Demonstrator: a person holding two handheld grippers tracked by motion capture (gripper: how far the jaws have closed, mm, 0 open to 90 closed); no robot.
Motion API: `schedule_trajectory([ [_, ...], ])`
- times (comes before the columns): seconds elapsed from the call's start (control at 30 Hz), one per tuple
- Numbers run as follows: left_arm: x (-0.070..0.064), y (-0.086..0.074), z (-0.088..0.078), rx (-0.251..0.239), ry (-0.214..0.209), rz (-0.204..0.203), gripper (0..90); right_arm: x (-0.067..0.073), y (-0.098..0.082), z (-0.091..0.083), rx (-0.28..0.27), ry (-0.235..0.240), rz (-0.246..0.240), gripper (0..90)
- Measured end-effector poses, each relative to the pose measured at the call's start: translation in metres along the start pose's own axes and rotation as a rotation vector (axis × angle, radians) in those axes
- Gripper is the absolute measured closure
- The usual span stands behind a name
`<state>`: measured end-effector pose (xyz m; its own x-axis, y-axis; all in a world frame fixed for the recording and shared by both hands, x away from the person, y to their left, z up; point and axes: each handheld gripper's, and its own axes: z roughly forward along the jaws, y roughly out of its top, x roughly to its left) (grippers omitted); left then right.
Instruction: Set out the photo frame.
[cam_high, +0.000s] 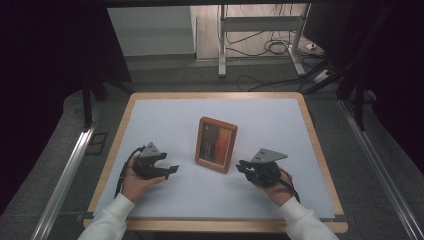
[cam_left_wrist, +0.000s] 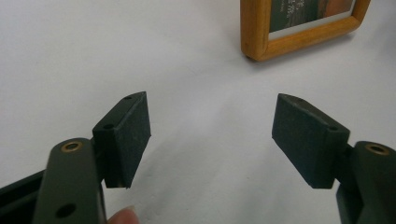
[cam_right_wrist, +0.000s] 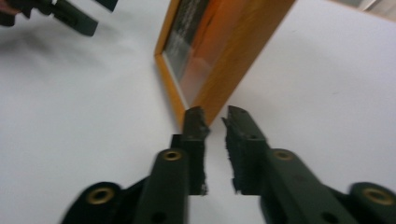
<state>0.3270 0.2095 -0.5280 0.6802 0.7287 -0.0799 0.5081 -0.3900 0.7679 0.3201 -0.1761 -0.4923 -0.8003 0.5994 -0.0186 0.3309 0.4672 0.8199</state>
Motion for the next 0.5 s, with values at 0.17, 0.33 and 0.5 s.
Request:
schedule_trajectory([
  [0.17, 0.001, 0.0, 0.0, -0.005, -0.002, -0.005, 27.5, 0.008, 0.0, 0.012, 0.04, 0.038, -0.042, 90.0],
  [0.33, -0.001, 0.0, 0.0, -0.006, -0.002, 0.002, 27.5, 0.017, 0.005, 0.028, 0.068, 0.057, -0.065, 90.0],
  [0.5, 0.0, 0.0, 0.001, 0.001, -0.005, 0.002, 27.5, 0.024, 0.008, 0.046, 0.098, 0.062, -0.071, 90.0],
])
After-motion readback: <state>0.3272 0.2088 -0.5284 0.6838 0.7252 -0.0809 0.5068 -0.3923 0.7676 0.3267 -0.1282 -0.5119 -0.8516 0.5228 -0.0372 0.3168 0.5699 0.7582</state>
